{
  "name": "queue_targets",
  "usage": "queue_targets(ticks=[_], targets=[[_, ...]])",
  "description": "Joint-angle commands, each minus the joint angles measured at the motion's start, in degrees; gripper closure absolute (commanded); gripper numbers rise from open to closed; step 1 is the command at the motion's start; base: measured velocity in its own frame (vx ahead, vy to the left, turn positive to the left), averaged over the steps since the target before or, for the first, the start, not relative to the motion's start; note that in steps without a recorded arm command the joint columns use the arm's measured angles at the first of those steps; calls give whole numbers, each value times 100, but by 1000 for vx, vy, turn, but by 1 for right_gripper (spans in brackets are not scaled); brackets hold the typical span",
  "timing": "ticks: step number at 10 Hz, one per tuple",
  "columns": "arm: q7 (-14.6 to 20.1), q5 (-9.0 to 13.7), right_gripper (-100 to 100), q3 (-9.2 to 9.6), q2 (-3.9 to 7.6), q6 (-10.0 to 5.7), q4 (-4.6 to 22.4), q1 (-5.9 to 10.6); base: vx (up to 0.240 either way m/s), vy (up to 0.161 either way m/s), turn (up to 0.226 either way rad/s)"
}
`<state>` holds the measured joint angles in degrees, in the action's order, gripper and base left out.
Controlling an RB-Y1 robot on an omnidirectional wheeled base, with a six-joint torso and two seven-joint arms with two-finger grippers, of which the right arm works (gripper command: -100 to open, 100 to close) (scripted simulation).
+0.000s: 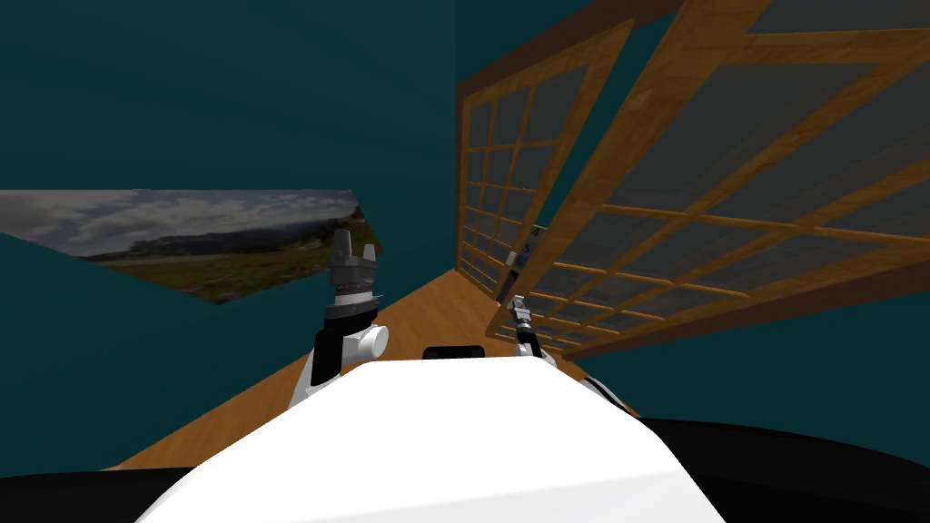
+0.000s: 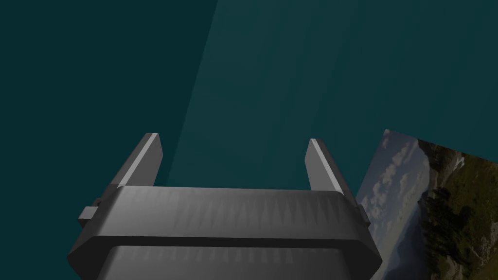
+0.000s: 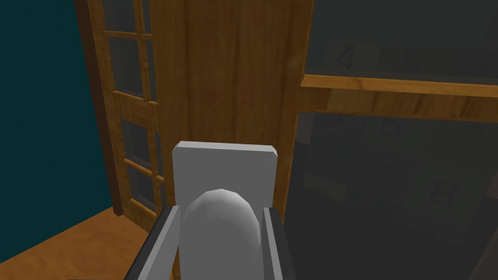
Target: Pull the door open
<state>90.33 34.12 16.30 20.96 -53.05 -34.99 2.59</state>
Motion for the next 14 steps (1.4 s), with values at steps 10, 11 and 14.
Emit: queue_targets(ticks=[10,11,14], targets=[[763,-334,100,724,520,-395,-246,-379,-211,-37,80],[835,-364,100,786,574,-443,-259,-409,-213,-56,86],[948,-425,100,902,653,-594,-206,-487,-150,-33,86]])
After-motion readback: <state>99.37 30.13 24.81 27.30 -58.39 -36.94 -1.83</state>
